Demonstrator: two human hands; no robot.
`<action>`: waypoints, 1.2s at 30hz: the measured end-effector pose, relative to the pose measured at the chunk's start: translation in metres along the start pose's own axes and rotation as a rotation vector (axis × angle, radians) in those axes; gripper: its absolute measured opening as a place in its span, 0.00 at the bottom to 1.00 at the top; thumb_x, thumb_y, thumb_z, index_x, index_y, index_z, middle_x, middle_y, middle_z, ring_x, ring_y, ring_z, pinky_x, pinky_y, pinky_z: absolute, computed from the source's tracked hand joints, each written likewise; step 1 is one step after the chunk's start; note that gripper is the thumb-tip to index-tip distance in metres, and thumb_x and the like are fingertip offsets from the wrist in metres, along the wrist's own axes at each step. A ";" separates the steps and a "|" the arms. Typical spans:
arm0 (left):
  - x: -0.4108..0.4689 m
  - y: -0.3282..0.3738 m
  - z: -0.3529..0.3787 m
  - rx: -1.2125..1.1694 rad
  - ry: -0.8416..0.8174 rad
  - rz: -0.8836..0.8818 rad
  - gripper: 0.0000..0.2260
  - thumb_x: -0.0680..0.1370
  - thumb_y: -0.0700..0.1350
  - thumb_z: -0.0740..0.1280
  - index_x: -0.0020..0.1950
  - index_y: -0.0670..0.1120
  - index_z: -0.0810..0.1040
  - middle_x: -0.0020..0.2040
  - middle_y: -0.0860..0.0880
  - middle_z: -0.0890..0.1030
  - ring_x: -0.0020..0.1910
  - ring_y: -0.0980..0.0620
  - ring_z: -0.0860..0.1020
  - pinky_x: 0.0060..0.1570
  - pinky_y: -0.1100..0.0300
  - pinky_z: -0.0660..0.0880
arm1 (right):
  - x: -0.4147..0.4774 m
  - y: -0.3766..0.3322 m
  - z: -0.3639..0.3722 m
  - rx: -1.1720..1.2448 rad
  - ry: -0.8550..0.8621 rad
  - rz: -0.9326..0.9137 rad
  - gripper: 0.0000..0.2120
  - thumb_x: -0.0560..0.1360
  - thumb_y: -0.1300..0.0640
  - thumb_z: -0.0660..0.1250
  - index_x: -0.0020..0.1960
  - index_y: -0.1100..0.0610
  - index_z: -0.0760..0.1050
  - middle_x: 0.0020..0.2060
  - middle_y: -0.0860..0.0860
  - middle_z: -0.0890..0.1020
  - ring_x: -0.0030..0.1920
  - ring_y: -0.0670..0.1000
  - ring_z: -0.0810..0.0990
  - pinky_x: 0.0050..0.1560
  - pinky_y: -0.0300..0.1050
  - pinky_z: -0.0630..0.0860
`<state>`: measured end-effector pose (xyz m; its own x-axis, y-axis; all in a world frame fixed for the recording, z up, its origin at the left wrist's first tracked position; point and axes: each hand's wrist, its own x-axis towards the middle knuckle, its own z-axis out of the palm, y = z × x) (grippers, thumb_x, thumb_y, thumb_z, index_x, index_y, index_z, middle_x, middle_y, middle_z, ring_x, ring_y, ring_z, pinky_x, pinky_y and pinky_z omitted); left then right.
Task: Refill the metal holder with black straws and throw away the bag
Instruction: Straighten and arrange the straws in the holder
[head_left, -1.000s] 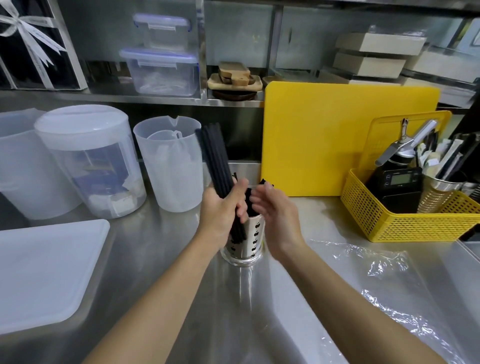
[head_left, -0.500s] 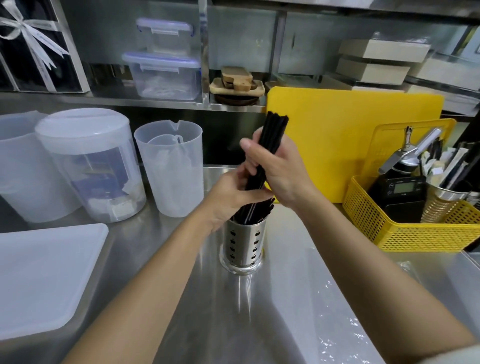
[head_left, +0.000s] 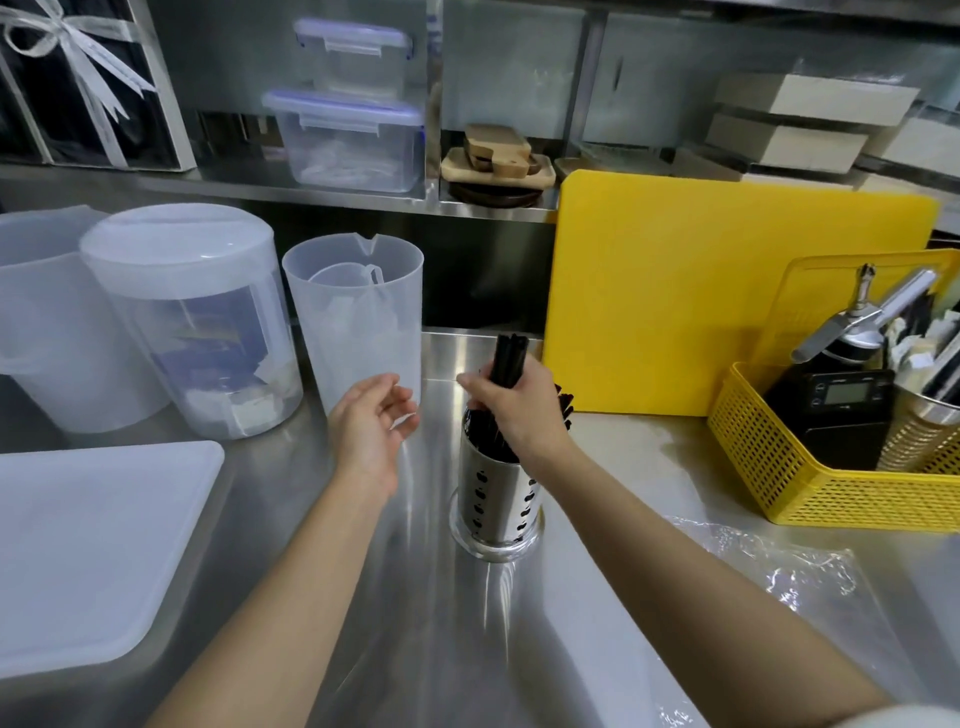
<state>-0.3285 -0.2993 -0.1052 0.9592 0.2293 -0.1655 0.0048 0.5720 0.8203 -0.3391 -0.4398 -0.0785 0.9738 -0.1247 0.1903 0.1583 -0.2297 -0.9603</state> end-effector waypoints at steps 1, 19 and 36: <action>0.001 -0.002 -0.001 0.012 0.000 -0.004 0.04 0.75 0.38 0.63 0.41 0.43 0.75 0.29 0.49 0.78 0.26 0.55 0.76 0.27 0.64 0.74 | 0.000 0.003 0.003 -0.009 -0.019 0.024 0.09 0.70 0.60 0.72 0.37 0.55 0.71 0.31 0.50 0.77 0.33 0.48 0.77 0.41 0.44 0.74; 0.003 -0.008 0.017 0.386 -0.301 0.185 0.08 0.77 0.40 0.61 0.43 0.43 0.79 0.41 0.43 0.82 0.43 0.48 0.80 0.50 0.54 0.75 | 0.020 -0.011 -0.081 -0.161 0.146 -0.035 0.13 0.75 0.52 0.66 0.52 0.61 0.75 0.40 0.54 0.78 0.39 0.51 0.75 0.40 0.48 0.73; 0.024 0.001 0.090 1.453 -0.930 0.431 0.19 0.74 0.56 0.65 0.64 0.52 0.72 0.63 0.50 0.75 0.60 0.55 0.71 0.59 0.55 0.69 | 0.031 0.049 -0.076 -0.601 -0.134 0.048 0.10 0.75 0.50 0.64 0.40 0.54 0.68 0.29 0.46 0.72 0.29 0.44 0.68 0.23 0.31 0.65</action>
<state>-0.2805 -0.3642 -0.0592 0.7857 -0.6130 0.0831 -0.5382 -0.6112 0.5804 -0.3136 -0.5283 -0.1045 0.9957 -0.0348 0.0854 0.0323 -0.7357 -0.6765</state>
